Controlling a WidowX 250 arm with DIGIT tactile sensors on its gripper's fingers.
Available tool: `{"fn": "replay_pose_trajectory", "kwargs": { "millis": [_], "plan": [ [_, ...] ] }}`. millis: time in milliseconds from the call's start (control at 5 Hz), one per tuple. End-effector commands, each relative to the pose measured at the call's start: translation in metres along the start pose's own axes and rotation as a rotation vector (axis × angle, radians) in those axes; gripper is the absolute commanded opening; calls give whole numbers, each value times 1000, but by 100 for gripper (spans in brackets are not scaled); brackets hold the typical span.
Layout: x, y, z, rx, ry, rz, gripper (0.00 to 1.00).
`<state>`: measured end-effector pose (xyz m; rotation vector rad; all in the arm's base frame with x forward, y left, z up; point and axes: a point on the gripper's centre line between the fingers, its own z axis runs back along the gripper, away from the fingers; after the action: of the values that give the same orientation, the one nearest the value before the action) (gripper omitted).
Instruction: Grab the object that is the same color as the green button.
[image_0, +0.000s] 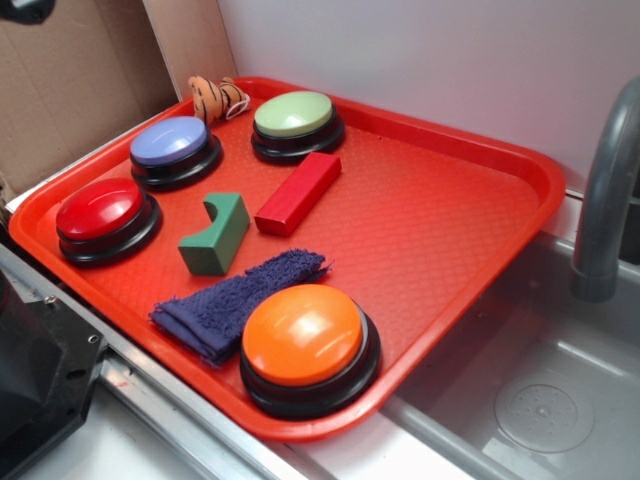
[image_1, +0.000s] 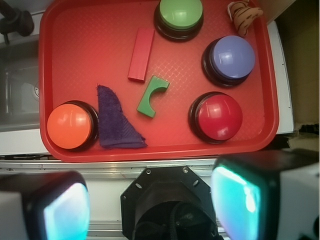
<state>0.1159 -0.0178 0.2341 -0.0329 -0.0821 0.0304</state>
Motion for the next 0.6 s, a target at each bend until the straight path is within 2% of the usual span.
{"fn": "replay_pose_trajectory", "kwargs": {
  "millis": [0,200,400],
  "plan": [
    [0,0,0,0,0,0,100],
    [15,0,-16,-20,6,6,100],
    [32,3,-40,-14,-5,34,100]
  ]
}}
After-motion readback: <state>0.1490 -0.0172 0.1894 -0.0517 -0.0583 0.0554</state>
